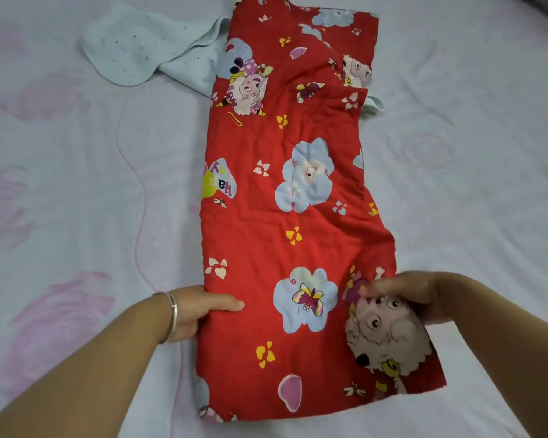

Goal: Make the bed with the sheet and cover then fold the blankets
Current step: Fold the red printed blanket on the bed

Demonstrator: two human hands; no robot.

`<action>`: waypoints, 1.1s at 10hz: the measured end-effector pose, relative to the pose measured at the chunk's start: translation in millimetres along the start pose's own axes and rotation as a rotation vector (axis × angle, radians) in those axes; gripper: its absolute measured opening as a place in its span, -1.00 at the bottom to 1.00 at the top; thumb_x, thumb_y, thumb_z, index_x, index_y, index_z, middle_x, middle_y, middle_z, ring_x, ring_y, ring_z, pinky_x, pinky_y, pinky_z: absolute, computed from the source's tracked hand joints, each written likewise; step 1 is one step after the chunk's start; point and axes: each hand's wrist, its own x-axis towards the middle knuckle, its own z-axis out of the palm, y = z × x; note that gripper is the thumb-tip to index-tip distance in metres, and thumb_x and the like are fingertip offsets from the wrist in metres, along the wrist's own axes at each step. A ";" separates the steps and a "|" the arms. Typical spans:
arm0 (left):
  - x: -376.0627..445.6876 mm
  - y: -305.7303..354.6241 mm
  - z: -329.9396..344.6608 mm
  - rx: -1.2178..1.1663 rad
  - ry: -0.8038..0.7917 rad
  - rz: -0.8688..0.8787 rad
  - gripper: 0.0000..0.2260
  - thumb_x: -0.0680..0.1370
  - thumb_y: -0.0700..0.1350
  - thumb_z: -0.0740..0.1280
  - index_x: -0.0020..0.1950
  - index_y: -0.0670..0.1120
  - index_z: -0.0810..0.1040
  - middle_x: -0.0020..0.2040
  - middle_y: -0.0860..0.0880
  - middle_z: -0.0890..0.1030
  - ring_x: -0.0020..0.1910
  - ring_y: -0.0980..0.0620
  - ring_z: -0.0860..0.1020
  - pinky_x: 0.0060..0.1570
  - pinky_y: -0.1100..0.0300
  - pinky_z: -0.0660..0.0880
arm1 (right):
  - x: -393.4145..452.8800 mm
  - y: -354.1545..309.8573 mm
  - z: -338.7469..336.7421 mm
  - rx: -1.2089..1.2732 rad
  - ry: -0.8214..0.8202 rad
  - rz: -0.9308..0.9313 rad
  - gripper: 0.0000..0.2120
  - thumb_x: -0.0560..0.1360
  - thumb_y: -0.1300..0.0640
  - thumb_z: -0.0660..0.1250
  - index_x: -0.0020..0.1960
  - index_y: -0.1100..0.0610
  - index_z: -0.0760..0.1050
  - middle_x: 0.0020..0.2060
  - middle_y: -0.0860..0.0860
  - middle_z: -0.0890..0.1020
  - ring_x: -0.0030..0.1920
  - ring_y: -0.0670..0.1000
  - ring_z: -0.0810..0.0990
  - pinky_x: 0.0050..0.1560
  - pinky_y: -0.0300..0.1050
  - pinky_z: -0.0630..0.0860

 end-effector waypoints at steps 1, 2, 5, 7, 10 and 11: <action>-3.7 37.0 -1.5 -0.160 0.071 0.101 -0.76 0.18 -0.18 0.54 -0.18 -0.16 0.71 -0.19 -0.14 0.72 -0.33 0.01 0.68 -0.28 0.19 0.63 | -0.6 -33.2 -0.3 0.275 0.040 -0.224 -0.76 0.42 0.04 0.38 -0.10 0.22 0.64 -0.18 0.14 0.73 -0.33 0.01 0.72 -0.26 -0.15 0.64; 24.8 68.8 -28.2 -0.417 1.092 0.058 -0.38 0.33 0.03 0.46 0.23 -0.35 0.49 0.23 -0.37 0.52 0.14 -0.21 0.55 0.31 0.02 0.42 | 8.0 -71.4 -7.9 0.813 0.155 -0.412 -0.58 0.63 0.09 0.03 -0.14 0.24 0.60 -0.29 0.16 0.73 -0.48 -0.07 0.67 -0.29 -0.22 0.63; 71.9 141.1 14.9 0.718 0.483 0.744 -0.23 0.41 -0.02 0.46 0.51 0.07 0.12 0.55 0.02 0.08 0.52 0.08 0.09 0.46 0.13 0.09 | 39.9 -168.4 -9.7 0.033 0.298 -0.659 -0.51 0.50 -0.03 0.34 0.39 0.01 0.36 0.47 0.00 0.29 0.35 -0.12 0.34 0.35 -0.30 0.21; 106.6 156.9 6.7 1.665 0.558 0.350 -0.08 0.48 -0.04 0.35 0.49 0.14 -0.36 0.52 0.03 -0.36 0.52 -0.12 -0.31 0.41 -0.31 -0.10 | 85.9 -182.5 2.4 -1.452 0.562 -0.360 0.20 0.29 -0.11 0.49 0.54 0.14 -0.33 0.50 0.27 -0.27 0.53 0.24 -0.27 0.48 0.16 0.01; 75.7 224.1 25.8 1.858 0.312 0.237 -0.56 0.52 -0.22 0.24 0.41 -0.04 0.35 0.30 -0.11 0.50 0.24 -0.14 0.51 0.20 0.09 0.44 | 56.6 -222.3 8.3 -1.493 0.577 -0.413 -0.68 0.56 0.22 0.15 0.29 0.23 0.43 0.29 0.15 0.47 0.29 0.17 0.48 0.20 -0.03 0.46; 55.3 227.5 44.0 2.011 0.123 0.095 -0.72 0.55 -0.15 0.24 0.26 -0.11 0.48 -0.03 -0.10 0.55 -0.11 -0.06 0.53 -0.08 0.18 0.51 | 38.9 -216.3 7.8 -1.637 0.417 -0.291 -0.64 0.54 0.23 0.20 0.31 0.33 0.42 0.34 0.22 0.43 0.33 0.18 0.44 0.29 -0.05 0.41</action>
